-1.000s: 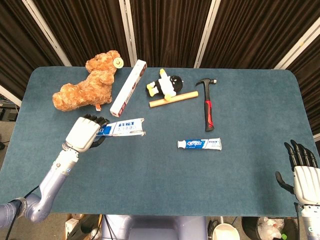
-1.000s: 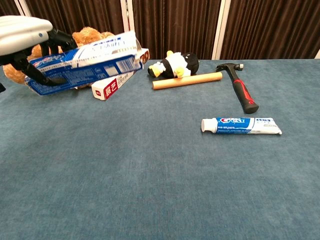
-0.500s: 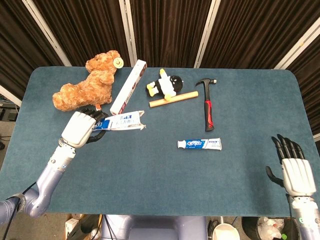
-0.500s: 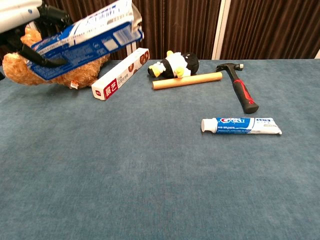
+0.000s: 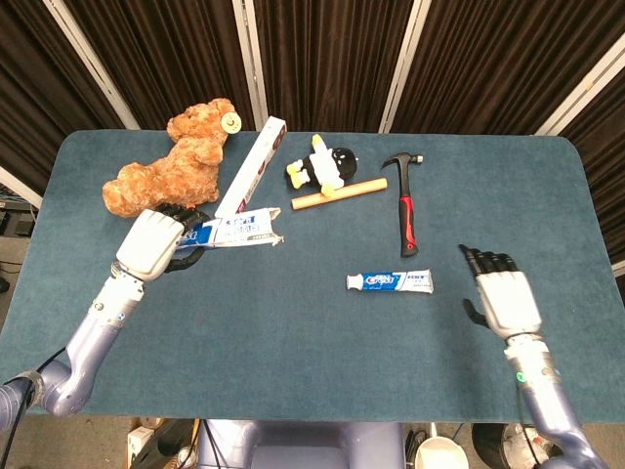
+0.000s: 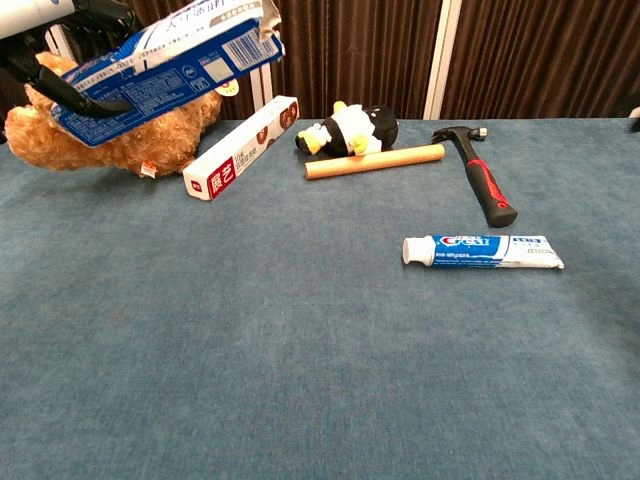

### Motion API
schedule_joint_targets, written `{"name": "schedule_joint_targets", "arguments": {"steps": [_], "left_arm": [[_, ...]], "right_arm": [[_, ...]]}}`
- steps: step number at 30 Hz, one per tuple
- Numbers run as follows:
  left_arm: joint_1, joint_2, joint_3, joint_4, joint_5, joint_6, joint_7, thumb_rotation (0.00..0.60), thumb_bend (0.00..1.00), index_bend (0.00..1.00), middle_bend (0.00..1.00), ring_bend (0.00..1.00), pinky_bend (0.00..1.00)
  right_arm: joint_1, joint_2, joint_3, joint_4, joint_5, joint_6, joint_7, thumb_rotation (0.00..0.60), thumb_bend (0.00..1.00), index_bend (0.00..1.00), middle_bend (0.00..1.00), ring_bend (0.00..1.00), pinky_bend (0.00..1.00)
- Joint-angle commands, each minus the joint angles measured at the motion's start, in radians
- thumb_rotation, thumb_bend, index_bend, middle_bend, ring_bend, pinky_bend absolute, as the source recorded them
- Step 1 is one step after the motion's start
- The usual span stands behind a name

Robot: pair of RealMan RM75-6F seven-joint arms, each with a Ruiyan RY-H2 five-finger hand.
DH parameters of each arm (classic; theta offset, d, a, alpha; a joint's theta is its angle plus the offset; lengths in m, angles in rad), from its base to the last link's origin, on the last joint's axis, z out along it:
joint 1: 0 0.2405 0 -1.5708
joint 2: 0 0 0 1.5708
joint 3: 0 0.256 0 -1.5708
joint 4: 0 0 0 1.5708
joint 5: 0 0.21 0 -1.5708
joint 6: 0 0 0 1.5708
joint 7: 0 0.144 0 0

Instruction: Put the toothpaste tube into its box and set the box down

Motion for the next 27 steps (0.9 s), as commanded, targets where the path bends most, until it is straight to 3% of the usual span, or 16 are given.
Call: {"name": "schedule_joint_targets", "arguments": {"steps": [1, 8, 14, 27], "left_arm": [[0.003, 0.013, -0.003, 0.009, 0.001, -0.005, -0.016, 0.600, 0.42, 0.40, 0.51, 0.46, 0.44], [0.014, 0.037, 0.004, 0.026, 0.013, -0.011, -0.056, 0.600, 0.42, 0.40, 0.51, 0.46, 0.44], [0.021, 0.041, 0.007, 0.055, 0.016, -0.017, -0.087, 0.600, 0.42, 0.40, 0.51, 0.46, 0.44], [0.020, 0.033, 0.003, 0.106, 0.021, -0.030, -0.124, 0.600, 0.42, 0.40, 0.51, 0.46, 0.44]], "right_arm": [[0.055, -0.069, -0.001, 0.023, 0.044, -0.038, -0.069, 0.600, 0.36, 0.09, 0.19, 0.19, 0.19], [0.115, -0.185, -0.015, 0.093, 0.121, -0.071, -0.130, 0.600, 0.36, 0.11, 0.20, 0.20, 0.19], [0.148, -0.264, -0.020, 0.167, 0.137, -0.074, -0.137, 0.600, 0.36, 0.19, 0.26, 0.26, 0.22], [0.210, -0.357, -0.016, 0.320, 0.149, -0.114, -0.107, 0.600, 0.36, 0.22, 0.29, 0.28, 0.22]]}}
